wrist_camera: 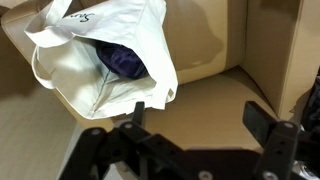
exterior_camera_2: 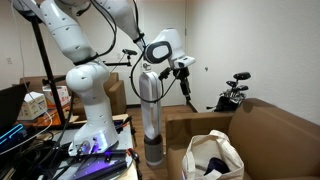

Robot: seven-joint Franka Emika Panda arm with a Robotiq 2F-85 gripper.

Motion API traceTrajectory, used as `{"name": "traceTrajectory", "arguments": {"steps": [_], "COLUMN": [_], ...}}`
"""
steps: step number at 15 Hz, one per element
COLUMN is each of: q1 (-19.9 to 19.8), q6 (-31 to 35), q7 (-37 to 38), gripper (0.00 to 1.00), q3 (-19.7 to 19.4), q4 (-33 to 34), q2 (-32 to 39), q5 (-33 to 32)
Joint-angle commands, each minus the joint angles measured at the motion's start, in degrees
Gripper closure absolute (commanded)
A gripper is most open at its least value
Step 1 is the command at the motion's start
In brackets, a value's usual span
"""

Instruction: Move the bag to the left

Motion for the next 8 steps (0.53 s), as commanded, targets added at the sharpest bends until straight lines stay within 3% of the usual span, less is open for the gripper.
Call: {"name": "traceTrajectory", "arguments": {"steps": [1, 4, 8], "q1": [-2.5, -6.8, -5.2], "q6": [-2.2, -8.4, -11.8], "q7": [4.2, 9.0, 9.0], "gripper": [0.0, 0.0, 0.0], "q3": [1.8, 1.2, -4.4], "q4": [1.4, 6.8, 13.2], "q2": [1.4, 7.6, 15.5], "q5": [-5.5, -12.5, -15.3]}}
